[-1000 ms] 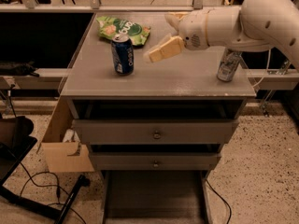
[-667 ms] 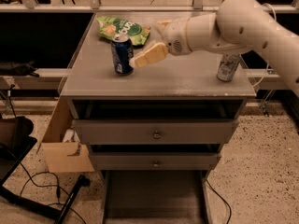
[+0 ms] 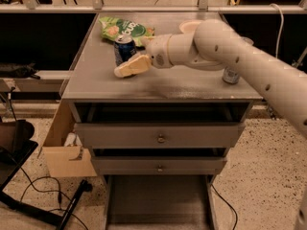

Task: Place pepsi can into bottom drawer

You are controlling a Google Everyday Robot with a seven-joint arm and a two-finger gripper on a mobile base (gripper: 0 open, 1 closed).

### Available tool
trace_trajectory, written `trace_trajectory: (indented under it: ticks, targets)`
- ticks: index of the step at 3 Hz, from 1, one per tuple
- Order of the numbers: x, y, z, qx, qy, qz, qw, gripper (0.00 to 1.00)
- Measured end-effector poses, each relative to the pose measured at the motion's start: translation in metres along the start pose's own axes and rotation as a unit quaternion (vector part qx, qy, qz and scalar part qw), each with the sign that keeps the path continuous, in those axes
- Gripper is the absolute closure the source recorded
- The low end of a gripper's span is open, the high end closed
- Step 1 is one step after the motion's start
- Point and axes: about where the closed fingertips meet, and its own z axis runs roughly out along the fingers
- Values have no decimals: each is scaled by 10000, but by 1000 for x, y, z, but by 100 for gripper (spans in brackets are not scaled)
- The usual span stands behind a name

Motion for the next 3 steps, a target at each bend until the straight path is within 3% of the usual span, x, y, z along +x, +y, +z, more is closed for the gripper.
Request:
trace_trajectory:
  ticks: [1,3]
  targets:
    - [-4,-4,21,-100,-316,79,9994,26]
    - [-3,-4,22,-108,-320,84,9994,72]
